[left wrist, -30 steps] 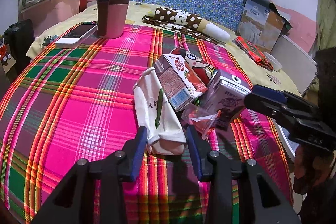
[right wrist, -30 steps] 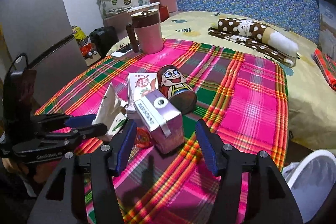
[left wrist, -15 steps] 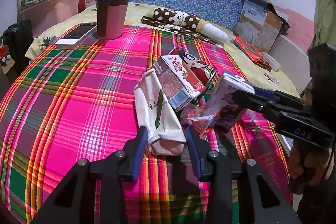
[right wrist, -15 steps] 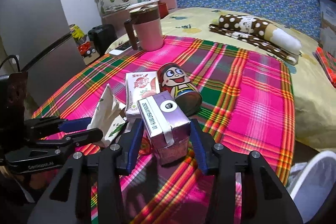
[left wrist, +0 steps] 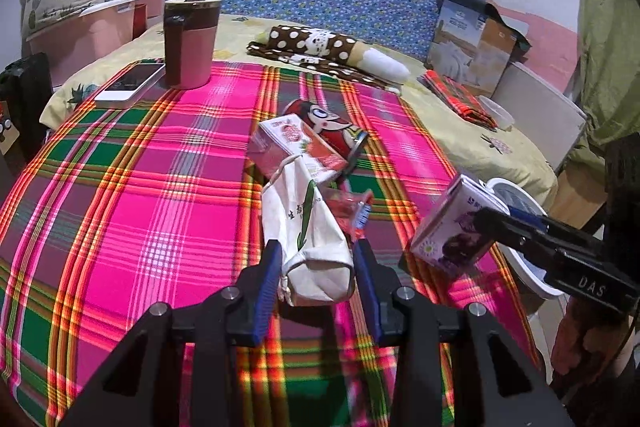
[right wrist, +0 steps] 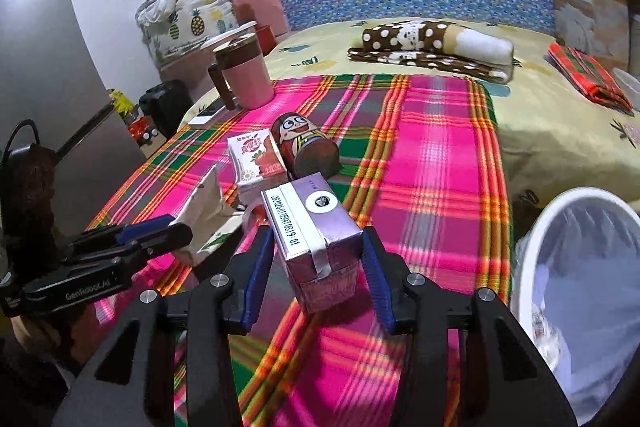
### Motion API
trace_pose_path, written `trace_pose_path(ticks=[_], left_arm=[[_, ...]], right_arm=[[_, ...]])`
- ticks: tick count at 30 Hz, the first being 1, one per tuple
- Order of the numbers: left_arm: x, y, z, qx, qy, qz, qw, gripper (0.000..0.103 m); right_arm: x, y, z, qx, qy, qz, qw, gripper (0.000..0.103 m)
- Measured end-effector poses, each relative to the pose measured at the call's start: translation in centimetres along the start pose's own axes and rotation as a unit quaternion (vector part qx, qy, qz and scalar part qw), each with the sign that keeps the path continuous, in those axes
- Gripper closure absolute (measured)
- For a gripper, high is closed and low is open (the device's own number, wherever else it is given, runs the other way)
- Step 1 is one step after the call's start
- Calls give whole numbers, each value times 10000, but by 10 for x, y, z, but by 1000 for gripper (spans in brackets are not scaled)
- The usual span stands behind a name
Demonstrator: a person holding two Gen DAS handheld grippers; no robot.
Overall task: Collect trash
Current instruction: 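Grasp the white paper bag with the left gripper while the right holds the carton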
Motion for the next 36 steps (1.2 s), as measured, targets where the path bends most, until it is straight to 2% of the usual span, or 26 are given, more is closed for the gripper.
trace_pose_path(ticks=[15,36], left_arm=[[-29,22,-18,-57,-333,-111,9994,65],[-108,12,-8,4,-1098,-574,9923,65]], right_arm=[[-3,26,-15,-318,-189,-40,9993,57],[-48,67,-35,-706,-713,-554,9934,57]])
Point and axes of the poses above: each gripper's, at about its wrist camera, not at the fingertips, and y roughly against the way its jaws point, x to its left, z to its top, the point moved 6 cm from there along -y, roughly the way its jaws point, and after that the axes turned 15 degrees about x, right-handed, at the moved point
